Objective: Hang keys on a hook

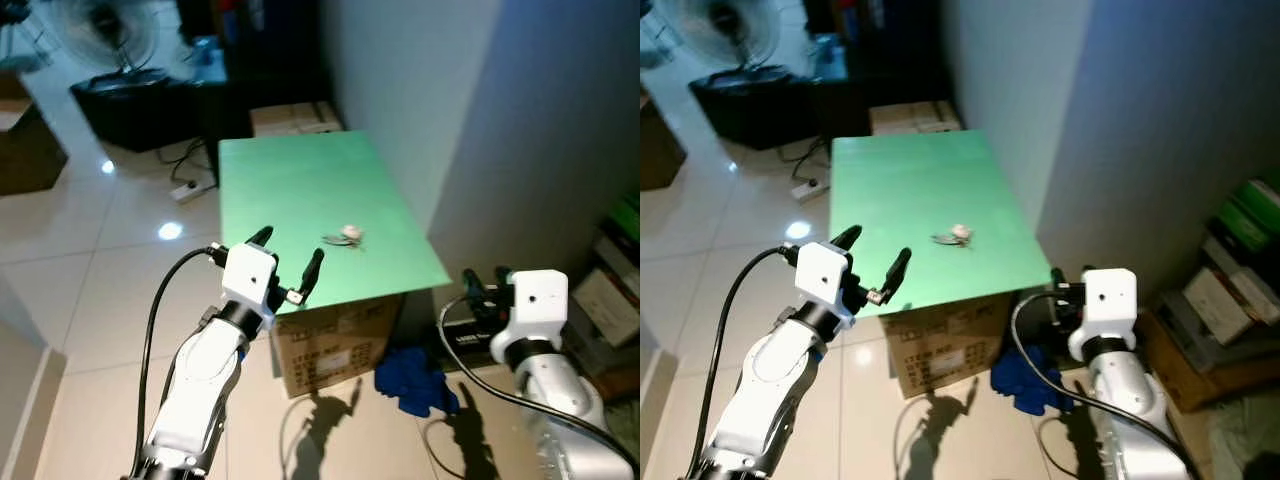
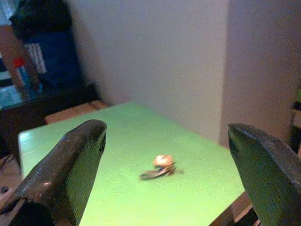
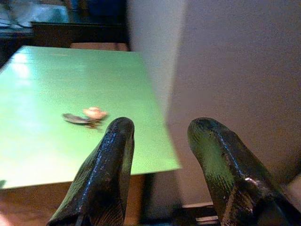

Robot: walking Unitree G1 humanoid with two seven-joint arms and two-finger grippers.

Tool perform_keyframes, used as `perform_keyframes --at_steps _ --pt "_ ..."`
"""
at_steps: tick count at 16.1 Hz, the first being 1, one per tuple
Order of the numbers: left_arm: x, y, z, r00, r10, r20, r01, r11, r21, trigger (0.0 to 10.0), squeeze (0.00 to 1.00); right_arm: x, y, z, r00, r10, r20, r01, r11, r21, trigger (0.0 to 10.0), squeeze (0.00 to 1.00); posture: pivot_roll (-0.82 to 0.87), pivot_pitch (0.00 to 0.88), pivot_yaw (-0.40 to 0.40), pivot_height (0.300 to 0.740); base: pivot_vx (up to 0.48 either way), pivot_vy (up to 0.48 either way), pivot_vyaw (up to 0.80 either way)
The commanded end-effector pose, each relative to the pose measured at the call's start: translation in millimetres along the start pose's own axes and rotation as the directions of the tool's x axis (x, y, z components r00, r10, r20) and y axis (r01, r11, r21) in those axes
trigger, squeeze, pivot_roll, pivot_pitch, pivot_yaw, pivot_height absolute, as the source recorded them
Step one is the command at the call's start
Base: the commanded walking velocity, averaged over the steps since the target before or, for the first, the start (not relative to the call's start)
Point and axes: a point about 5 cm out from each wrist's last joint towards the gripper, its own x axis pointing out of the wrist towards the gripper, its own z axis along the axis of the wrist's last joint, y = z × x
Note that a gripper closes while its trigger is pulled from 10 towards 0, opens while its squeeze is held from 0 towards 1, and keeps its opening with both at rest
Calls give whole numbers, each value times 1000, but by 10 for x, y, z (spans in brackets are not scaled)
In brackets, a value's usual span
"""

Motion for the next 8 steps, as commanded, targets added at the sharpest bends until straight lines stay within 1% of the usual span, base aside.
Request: perform_keyframes --at_steps 1,3,5,8 --pt "-7 2 32 1000 -3 7 3 1000 4 10000 0 -17 -26 36 1000 -7 10 7 1000 5 10000 0 -132 18 43 740 394 0 -581" --pt "21 3 51 1000 -7 12 7 1000 11 10000 0 -9 -20 28 1000 9 1 -9 1000 -14 10000 0 -131 13 45 740 396 0 -681" --pt "42 4 62 1000 -14 17 14 1000 16 10000 0 11 -3 42 1000 26 6 -26 999 -40 10000 0 -131 18 50 740 399 0 0" --pt "69 49 75 1000 -10 17 9 1000 26 10000 0 42 -9 76 999 18 29 -17 1000 -7 10000 0 -130 13 60 740 393 0 0"
